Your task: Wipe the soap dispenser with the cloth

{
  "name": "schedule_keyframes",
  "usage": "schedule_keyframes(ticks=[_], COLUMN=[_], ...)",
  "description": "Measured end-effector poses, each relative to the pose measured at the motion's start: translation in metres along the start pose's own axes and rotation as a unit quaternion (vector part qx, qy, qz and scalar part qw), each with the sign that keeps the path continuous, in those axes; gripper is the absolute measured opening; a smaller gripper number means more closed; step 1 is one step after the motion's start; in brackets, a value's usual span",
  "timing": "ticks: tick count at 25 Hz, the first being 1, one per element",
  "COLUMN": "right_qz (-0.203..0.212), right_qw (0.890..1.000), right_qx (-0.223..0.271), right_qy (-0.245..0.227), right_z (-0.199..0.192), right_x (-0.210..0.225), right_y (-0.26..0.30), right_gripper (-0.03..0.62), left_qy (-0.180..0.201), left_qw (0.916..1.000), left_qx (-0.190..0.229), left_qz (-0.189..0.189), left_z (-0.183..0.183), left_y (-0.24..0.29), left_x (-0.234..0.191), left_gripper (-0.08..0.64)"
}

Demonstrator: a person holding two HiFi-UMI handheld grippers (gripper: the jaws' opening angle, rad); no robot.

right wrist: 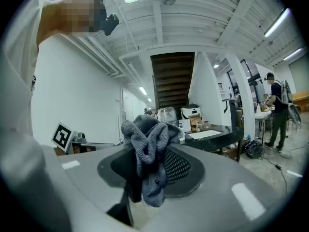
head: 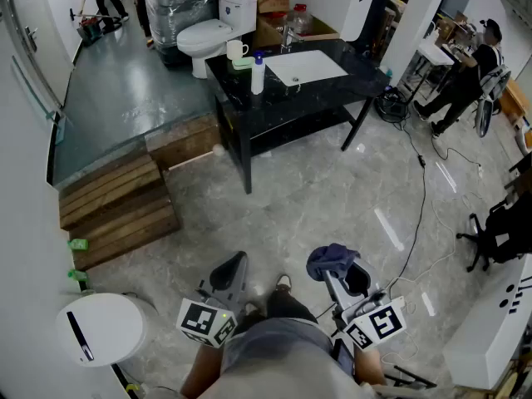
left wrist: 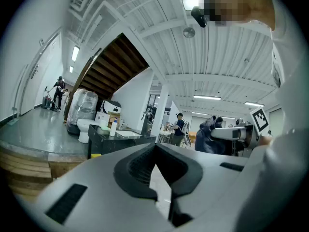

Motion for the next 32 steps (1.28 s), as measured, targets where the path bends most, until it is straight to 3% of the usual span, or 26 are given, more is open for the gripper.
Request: schedule_keyframes(ticks=[9, 19, 27, 32], right_qz=[0.008, 0.042, 0.076, 0.076], right_qw=[1.0, 0.999, 0.997, 0.997], right_qx=[-0.01, -0.012, 0.008, 0.011], right_qy=[0.007, 0.007, 0.013, 0.022], right_z=[0.0, 0.026, 0.043, 0.042], right_x=[0.032, 0.087, 0.133, 0.158], right_y=[0.01, 0.042, 0.052, 0.048], right_gripper=[0.132, 0.138, 0.144, 0.146], left_qy=[-0.018, 0.002, 0.035, 0.048], left_qw=[0.9997, 0.9999, 0.9946, 0.9941], left_qx=[-0.013, -0.009, 0.025, 0.02], left_qz=[-0.01, 0.014, 0.094, 0.096], left_z=[-0.014, 0.014, 0.035, 0.031], left_y=[0.034, 0.102, 0.148, 0.171], left_x=[0.007, 0.001, -0.011, -0.005], left_gripper=[0.006, 0.006, 0.006, 0.006])
Point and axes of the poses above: the fingertips, and each gripper's own axes: y forward along the fingers, x to its right, z out of its top, the point moved 2 cm from there along -y, backward along the fingers, and after that the axes turned 9 degrees about y, right-handed, at the moved point
